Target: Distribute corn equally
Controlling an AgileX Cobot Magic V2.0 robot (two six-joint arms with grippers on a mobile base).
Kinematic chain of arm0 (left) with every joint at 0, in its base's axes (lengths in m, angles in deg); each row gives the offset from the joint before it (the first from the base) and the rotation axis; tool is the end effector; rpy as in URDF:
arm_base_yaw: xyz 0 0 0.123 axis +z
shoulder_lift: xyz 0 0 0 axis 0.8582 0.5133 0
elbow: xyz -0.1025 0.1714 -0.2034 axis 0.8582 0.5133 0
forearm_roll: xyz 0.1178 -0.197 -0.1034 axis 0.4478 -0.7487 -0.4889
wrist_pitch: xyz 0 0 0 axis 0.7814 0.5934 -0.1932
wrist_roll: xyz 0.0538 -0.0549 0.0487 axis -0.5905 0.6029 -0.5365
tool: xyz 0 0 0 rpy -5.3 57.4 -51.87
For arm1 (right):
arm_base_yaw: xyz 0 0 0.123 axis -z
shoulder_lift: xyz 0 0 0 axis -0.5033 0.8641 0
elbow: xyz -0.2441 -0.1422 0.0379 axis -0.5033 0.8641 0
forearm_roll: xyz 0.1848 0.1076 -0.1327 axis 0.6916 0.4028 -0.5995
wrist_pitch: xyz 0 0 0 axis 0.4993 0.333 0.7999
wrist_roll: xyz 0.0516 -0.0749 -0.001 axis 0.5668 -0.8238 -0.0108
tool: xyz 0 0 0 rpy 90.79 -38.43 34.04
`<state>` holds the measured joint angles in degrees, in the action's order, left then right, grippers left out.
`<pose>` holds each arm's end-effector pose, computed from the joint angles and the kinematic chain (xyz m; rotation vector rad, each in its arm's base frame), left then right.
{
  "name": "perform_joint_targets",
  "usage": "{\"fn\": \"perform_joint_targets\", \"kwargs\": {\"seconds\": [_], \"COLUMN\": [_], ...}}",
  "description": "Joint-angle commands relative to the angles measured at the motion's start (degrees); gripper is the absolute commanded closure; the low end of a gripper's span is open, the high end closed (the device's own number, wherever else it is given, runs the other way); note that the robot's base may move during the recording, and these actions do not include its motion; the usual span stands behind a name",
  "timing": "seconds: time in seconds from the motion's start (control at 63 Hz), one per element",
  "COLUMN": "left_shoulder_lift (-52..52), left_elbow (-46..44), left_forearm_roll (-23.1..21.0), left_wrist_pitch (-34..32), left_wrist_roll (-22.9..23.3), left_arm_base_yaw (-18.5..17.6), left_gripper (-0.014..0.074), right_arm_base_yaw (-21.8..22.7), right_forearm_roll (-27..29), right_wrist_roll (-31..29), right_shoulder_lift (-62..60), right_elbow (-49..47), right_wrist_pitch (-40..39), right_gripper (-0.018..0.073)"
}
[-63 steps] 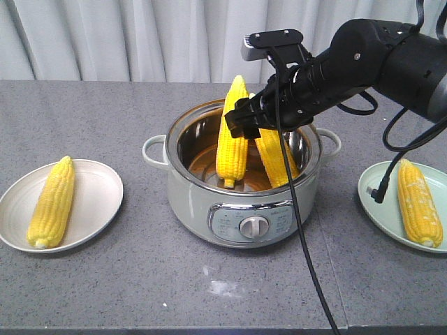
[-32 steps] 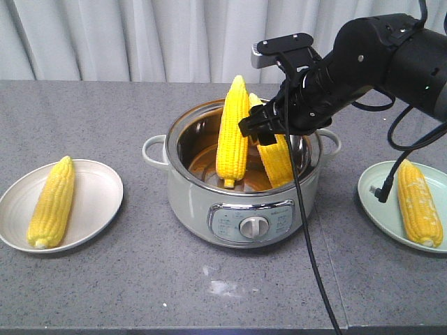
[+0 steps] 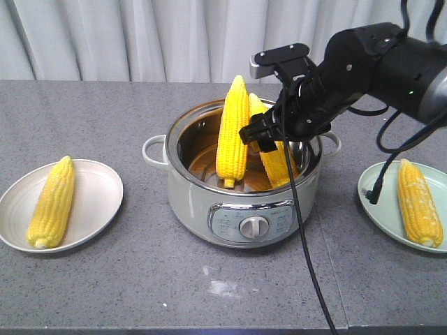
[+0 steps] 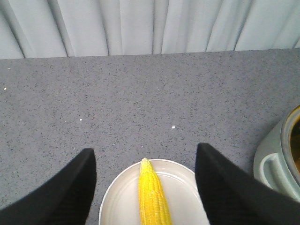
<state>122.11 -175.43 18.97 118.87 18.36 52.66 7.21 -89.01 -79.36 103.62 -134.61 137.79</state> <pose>0.2305 -0.0179 0.4750 -0.0263 2.1204 -0.0242 0.3723 0.1566 0.3083 -0.6123 2.5028 0.1004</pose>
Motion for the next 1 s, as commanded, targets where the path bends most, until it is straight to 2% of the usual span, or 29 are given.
{"fn": "perform_joint_targets", "kwargs": {"seconds": [0.0, 0.254, 0.365, 0.46, 0.698, 0.793, 0.983], "left_shoulder_lift": [-1.31, -1.31, -1.31, -1.31, -1.31, -1.31, -1.20], "left_elbow": [-1.58, -1.58, -1.58, -1.58, -1.58, -1.58, -1.58], "left_forearm_roll": [-0.26, -0.21, -0.21, -0.21, -0.21, -0.21, -0.65], "left_wrist_pitch": [-3.70, -3.74, -3.79, -3.84, -3.79, -3.79, -3.91], "left_wrist_roll": [-0.05, -0.05, -0.05, -0.05, -0.05, -0.05, -0.05], "left_arm_base_yaw": [-0.07, -0.07, -0.07, -0.07, -0.07, -0.07, -0.07], "left_gripper": [0.0146, 0.0146, 0.0146, 0.0146, 0.0146, 0.0146, 0.0146], "right_arm_base_yaw": [0.12, 0.12, 0.12, 0.12, 0.18, 0.18, 0.18], "right_forearm_roll": [-0.97, -1.59, -1.86, -1.86, -1.86, -1.86, -2.97], "right_wrist_roll": [-0.03, 0.11, 0.15, 0.59, 0.73, 0.69, 0.69], "right_shoulder_lift": [-1.60, 0.88, 1.02, 1.02, 0.83, -0.20, -6.12], "right_elbow": [-1.74, -1.74, -1.74, -1.74, -1.74, -2.83, -8.08], "right_wrist_pitch": [-2.63, -3.37, -3.60, -3.64, -3.64, -3.65, -4.69], "right_gripper": [0.0031, 0.0031, 0.0060, 0.0137, 0.0471, 0.0571, 0.0568]}}
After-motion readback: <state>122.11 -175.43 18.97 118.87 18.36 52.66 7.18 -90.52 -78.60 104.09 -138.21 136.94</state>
